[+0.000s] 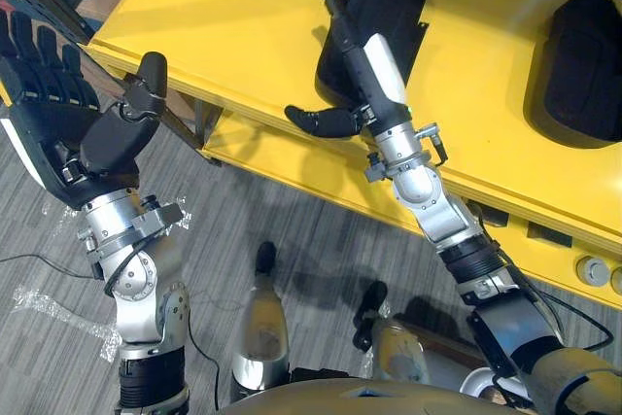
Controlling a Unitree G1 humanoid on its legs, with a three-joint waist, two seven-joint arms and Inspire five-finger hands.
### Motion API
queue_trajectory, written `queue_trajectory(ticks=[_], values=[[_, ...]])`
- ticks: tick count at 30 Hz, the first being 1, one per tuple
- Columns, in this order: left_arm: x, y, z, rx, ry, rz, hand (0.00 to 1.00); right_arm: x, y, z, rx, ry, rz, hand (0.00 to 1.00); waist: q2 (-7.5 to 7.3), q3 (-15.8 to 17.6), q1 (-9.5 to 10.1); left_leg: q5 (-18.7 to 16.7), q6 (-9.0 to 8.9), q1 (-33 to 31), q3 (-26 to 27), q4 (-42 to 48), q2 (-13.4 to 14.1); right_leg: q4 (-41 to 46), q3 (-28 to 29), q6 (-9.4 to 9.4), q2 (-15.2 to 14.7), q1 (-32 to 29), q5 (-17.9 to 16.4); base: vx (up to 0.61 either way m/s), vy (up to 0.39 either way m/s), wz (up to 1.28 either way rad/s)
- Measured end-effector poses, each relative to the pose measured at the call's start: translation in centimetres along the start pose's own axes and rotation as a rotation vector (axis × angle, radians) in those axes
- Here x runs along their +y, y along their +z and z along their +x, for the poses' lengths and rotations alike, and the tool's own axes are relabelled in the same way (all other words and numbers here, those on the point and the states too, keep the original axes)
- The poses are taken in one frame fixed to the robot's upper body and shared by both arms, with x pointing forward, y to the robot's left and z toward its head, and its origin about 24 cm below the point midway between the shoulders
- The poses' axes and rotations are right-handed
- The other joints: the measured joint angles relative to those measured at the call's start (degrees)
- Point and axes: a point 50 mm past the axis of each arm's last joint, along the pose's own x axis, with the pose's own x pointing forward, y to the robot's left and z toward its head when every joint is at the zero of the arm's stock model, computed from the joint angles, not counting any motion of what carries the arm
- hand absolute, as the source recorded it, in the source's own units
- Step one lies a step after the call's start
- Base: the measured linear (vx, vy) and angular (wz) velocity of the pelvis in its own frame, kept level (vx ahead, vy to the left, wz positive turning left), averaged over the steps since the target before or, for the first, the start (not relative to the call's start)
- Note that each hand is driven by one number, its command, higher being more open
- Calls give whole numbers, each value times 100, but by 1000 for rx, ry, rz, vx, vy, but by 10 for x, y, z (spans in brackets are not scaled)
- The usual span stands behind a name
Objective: Walk over and take three plastic housings, then place them on the shelf
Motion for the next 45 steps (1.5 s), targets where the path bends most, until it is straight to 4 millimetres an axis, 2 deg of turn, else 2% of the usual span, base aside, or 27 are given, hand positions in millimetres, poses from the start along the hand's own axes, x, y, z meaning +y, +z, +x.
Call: queue_trajectory(ticks=[4, 7, 20, 21, 29, 32, 36, 45], values=[[-2, 0, 0, 0, -22, -2, 100, -15, -1, 7, -9, -66, -43, 100, 84, 161, -11, -5, 3, 10, -3, 2, 2, 85, -1, -41, -11, -28, -30, 0, 0, 0], [-2, -1, 0, 4, -28, -6, 100, -23, -4, 9, 8, -112, -78, 100, 90, 243, -48, -8, 7, 19, 3, 2, 2, 105, 8, -50, -15, -30, -38, -10, -3, 0], [-1, -2, -1, 18, -34, -7, 100, -32, -16, 12, 65, -107, -153, 100, 99, 301, -67, -14, 17, 49, 104, 19, 19, 274, 103, -115, -44, -150, -87, -39, -6, -4], [-1, -2, -1, 22, -34, -17, 100, -32, -16, 12, 68, -104, -156, 0, 110, 328, -69, -13, 18, 49, 105, 27, 19, 281, 106, -136, -45, -150, -101, -38, -3, -1], [-2, -5, -2, 41, -57, -28, 100, -32, -17, 11, 81, -31, -173, 0, 118, 349, -108, -6, 25, 66, 135, 31, 19, 287, 144, -134, -48, -156, -101, -16, -3, -1], [-3, -6, -4, 54, -68, -29, 100, -35, -14, 9, 56, 37, -229, 0, 115, 350, -119, -7, 25, 75, 138, 31, 19, 294, 150, -132, -48, -154, -99, 0, 0, 0], [-2, -8, -5, 69, -64, -22, 100, -39, -10, 4, 49, 21, -246, 0, 106, 354, -154, -7, 25, 121, 168, 30, 23, 304, 183, -97, -48, -138, -75, -5, -5, -5], [-8, -11, -7, 100, -95, -30, 100, -32, -11, -2, 89, 97, -252, 0, 80, 345, -202, -11, 23, 248, 281, -15, 40, 298, 266, -94, -41, -93, -72, -7, -3, -4]])
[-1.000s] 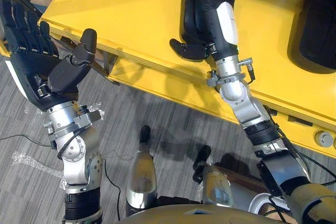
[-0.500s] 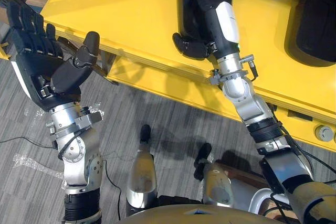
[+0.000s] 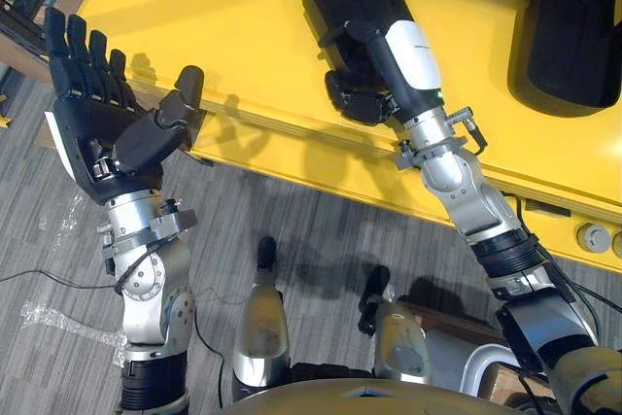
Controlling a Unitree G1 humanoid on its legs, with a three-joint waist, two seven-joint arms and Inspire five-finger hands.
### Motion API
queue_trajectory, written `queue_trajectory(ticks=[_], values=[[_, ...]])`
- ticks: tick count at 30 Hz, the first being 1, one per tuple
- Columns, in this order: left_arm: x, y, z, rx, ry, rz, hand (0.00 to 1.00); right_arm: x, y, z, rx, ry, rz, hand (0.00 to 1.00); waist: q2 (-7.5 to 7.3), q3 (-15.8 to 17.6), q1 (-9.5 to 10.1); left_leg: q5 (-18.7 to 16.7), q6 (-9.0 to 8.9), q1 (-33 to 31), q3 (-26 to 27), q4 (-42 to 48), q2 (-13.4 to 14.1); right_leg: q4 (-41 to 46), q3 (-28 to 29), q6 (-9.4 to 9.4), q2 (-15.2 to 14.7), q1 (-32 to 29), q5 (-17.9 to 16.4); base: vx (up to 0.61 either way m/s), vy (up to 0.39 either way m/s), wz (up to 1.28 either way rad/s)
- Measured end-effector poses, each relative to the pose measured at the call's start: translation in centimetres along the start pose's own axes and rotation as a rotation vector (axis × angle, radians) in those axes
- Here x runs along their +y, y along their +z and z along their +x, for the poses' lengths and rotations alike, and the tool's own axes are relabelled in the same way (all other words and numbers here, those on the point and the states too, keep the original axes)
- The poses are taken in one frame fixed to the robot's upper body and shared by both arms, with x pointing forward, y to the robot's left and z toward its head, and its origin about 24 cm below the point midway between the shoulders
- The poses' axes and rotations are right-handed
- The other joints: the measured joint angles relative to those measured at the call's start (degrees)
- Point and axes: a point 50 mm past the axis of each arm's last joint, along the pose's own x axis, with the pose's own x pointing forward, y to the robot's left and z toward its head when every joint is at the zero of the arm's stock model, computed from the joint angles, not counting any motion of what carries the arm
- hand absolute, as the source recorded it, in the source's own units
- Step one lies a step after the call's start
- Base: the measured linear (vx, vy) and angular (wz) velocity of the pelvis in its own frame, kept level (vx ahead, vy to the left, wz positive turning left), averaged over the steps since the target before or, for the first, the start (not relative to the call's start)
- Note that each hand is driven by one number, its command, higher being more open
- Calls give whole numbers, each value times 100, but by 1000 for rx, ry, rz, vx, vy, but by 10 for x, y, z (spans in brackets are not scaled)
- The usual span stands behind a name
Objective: Walk over and take three plastic housings, then place them on the shelf
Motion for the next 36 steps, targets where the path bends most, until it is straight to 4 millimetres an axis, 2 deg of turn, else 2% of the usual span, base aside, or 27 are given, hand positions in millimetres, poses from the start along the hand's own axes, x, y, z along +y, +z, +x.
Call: queue_trajectory(ticks=[7, 13, 24, 25, 36], values=[[-1, -3, -4, 24, -3, 0, 100, 2, -5, 4, 113, -41, -41, 0, -23, -13, 53, 1, 2, 14, 28, -10, 0, -2, 17, 15, -2, 1, 15, -5, 0, 0], [-17, -13, -13, 95, -54, -45, 100, 6, -10, 21, 272, -169, -89, 0, -24, -16, 104, 60, 33, 21, 35, -57, -1, -11, 19, 4, -6, -10, 11, -43, 2, 0], [-21, -19, -18, 137, -18, -76, 100, 3, -19, 35, 447, -220, -149, 0, 15, -161, 120, 113, 23, -1, 28, -108, -18, -8, 0, 16, -23, -45, 19, -3, 0, 0], [-21, -20, -18, 139, -17, -78, 100, 2, -18, 37, 450, -224, -139, 100, 25, -172, 111, 113, 23, 0, 28, -108, -18, -7, 0, 16, -23, -45, 19, 0, 0, 0], [-28, -26, -22, 192, -15, -101, 100, 11, -14, 38, 467, -198, -42, 100, 78, -266, -8, 112, 21, 91, 101, -132, -17, 8, 62, 13, -31, -35, 17, 0, 0, -3]])
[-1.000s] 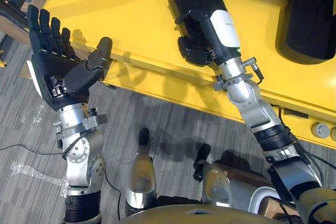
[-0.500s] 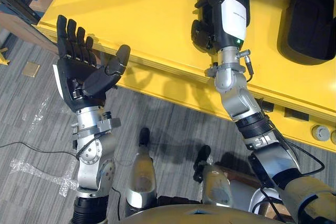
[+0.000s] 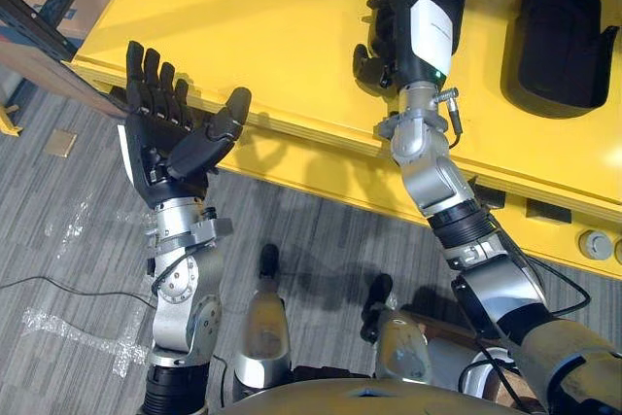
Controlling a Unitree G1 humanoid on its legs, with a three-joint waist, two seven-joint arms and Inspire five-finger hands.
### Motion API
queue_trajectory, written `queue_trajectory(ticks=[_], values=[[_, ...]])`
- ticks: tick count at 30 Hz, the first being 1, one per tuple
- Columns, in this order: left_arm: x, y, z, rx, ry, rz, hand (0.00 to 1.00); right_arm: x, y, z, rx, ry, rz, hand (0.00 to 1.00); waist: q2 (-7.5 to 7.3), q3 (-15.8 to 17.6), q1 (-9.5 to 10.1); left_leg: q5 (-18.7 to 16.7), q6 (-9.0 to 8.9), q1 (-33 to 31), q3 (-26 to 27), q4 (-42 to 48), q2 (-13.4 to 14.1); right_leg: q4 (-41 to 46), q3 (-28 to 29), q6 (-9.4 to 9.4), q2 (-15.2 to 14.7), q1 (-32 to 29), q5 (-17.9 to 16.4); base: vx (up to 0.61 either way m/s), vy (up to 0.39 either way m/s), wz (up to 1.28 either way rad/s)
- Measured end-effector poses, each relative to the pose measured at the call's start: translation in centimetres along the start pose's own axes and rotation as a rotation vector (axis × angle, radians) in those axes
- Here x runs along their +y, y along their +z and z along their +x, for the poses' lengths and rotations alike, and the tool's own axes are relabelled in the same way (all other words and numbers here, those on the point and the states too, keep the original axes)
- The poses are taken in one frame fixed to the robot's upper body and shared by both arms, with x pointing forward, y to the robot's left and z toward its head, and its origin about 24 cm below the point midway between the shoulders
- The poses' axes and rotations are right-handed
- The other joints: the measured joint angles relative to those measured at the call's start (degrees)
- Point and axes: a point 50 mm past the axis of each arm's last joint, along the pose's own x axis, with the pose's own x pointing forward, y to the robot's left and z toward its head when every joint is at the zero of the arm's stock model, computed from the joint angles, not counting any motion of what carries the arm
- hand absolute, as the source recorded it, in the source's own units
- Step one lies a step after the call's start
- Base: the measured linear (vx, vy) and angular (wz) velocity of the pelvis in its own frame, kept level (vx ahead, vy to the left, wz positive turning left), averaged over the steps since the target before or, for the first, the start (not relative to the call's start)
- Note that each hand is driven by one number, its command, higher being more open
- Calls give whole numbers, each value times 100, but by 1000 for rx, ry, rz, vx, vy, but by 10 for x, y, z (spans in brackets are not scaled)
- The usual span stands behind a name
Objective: Walk over and take three plastic housings, then place them on the shelf
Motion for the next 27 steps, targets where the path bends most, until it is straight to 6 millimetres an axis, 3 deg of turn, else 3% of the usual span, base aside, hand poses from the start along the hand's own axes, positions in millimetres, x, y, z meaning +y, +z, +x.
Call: queue_trajectory(ticks=[3, 11, 14, 22, 27], values=[[-3, -1, -1, 6, -10, -12, 100, 1, 1, -12, -9, 28, 34, 100, 83, -116, -26, 1, -1, 49, 51, -59, 0, -25, 31, 37, 3, -1, 24, 22, -3, -6], [-15, -7, -4, 54, -60, -31, 100, 9, 10, -55, -57, 168, 178, 100, 74, -274, -235, -133, -32, 407, 369, -70, 18, -117, 341, 80, 32, 165, 56, 31, -1, -18], [-17, -9, -5, 74, -76, -34, 100, 2, 20, -60, -106, 161, 205, 100, 70, -352, -362, -161, -32, 429, 420, -64, 19, -161, 389, 95, 38, 179, 74, -3, 5, -11], [-18, -12, -5, 105, -98, -52, 100, -23, 53, -69, -364, 89, 313, 100, 51, -552, -466, -253, -39, 525, 610, -39, 42, -262, 565, 95, 73, 188, 134, 5, 0, -11], [-21, -15, -7, 125, -114, -59, 100, -22, 52, -76, -383, 100, 425, 100, 36, -649, -470, -300, -37, 533, 666, 2, 42, -296, 611, 111, 73, 198, 144, -3, 2, -5]])
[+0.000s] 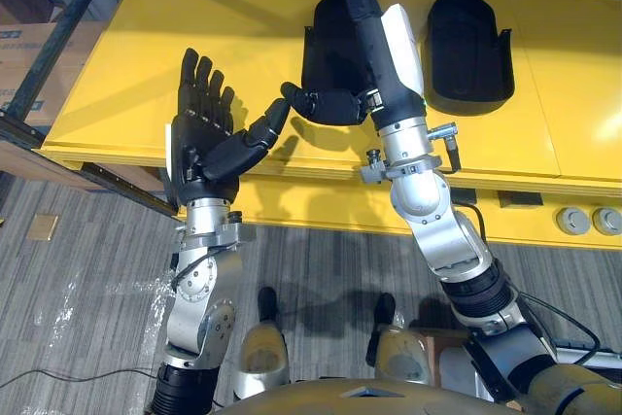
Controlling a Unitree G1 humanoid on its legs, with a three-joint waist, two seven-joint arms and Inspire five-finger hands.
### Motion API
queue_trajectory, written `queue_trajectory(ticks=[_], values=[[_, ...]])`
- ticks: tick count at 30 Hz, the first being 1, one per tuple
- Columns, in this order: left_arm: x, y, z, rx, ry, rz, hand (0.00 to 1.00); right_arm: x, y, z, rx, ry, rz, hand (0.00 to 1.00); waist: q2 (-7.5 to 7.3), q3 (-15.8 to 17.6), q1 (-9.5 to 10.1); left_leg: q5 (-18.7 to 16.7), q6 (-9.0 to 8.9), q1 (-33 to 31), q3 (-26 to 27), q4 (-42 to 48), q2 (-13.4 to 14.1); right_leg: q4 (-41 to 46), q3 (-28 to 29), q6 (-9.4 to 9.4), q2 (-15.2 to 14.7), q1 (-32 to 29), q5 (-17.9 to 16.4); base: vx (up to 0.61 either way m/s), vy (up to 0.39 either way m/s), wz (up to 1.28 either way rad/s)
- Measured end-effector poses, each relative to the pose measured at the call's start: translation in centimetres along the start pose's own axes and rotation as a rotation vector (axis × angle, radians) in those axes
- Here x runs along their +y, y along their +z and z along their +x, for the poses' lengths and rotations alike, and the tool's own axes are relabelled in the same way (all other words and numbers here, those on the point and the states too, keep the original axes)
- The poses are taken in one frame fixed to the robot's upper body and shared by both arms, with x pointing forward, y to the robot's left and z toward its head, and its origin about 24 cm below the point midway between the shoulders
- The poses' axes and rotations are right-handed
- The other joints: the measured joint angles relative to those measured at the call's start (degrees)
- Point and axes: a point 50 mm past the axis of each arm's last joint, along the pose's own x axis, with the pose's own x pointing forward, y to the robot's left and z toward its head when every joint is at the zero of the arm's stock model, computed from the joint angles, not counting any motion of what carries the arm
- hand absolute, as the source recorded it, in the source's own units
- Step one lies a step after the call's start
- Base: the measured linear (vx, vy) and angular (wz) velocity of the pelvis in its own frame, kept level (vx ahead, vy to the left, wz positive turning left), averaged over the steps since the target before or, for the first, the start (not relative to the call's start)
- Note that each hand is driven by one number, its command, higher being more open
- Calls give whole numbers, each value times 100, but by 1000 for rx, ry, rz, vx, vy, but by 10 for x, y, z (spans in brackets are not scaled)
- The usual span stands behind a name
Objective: Walk over and take three plastic housings, then place them on the shelf
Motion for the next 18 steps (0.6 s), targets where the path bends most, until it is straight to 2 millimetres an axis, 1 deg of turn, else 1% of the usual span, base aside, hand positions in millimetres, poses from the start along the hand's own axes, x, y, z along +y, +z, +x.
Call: queue_trajectory(ticks=[3, 6, 8, 9, 11, 12, 13, 15, 17, 18], values=[[-1, -1, 0, 9, -20, 13, 100, -3, -6, -8, 34, -33, 84, 100, -12, -34, -28, -22, 4, 1, 17, 24, -2, -37, 16, 10, 1, 15, 13, 0, 1, -1], [-2, -2, -1, 5, -35, 61, 100, -17, -22, -21, 99, -98, 122, 100, -12, -39, -34, -30, 4, 30, 34, 24, -3, -46, 30, 16, 1, 36, 17, -1, 1, -1], [0, -1, -2, -8, -32, 145, 100, -35, -42, -43, 190, -198, 139, 100, -13, -88, -41, -70, 2, 123, 70, 21, -7, -103, 46, 23, 1, 134, 21, 7, 6, -6], [1, -1, -3, -10, -28, 168, 100, -40, -47, -50, 214, -221, 154, 100, -10, -146, -45, -84, 1, 124, 90, 19, -8, -132, 53, 32, 2, 138, 27, 26, 9, -9], [6, -2, -7, -11, -8, 237, 100, -51, -56, -67, 265, -264, 212, 100, -8, -251, -118, -131, -3, 197, 159, 20, -11, -154, 111, 37, 3, 177, 27, 34, 11, -16], [10, -3, -10, 2, 5, 256, 100, -54, -58, -73, 280, -267, 271, 100, -1, -328, -201, -161, -11, 232, 196, 23, -12, -161, 156, 38, 4, 186, 27, 34, 13, -26], [12, -3, -11, 10, 7, 263, 100, -57, -57, -75, 264, -267, 310, 100, 11, -336, -266, -186, -12, 282, 241, 33, -9, -161, 198, 39, 8, 200, 27, 20, 9, -20], [11, -4, -12, 13, -3, 261, 100, -59, -52, -74, 214, -248, 347, 100, 26, -345, -364, -188, -12, 280, 248, 41, -4, -161, 201, 43, 11, 194, 29, 1, 3, -7], [8, -6, -12, 20, -18, 263, 100, -58, -46, -72, 149, -206, 341, 100, 51, -360, -358, -193, -20, 272, 244, 42, 19, -161, 199, 43, 33, 195, 29, 0, 0, 0], [9, -8, -12, 25, -17, 277, 100, -55, -41, -68, 102, -172, 348, 100, 59, -365, -349, -192, -23, 263, 243, 42, 40, -161, 196, 42, 55, 188, 29, -24, -10, 4]])
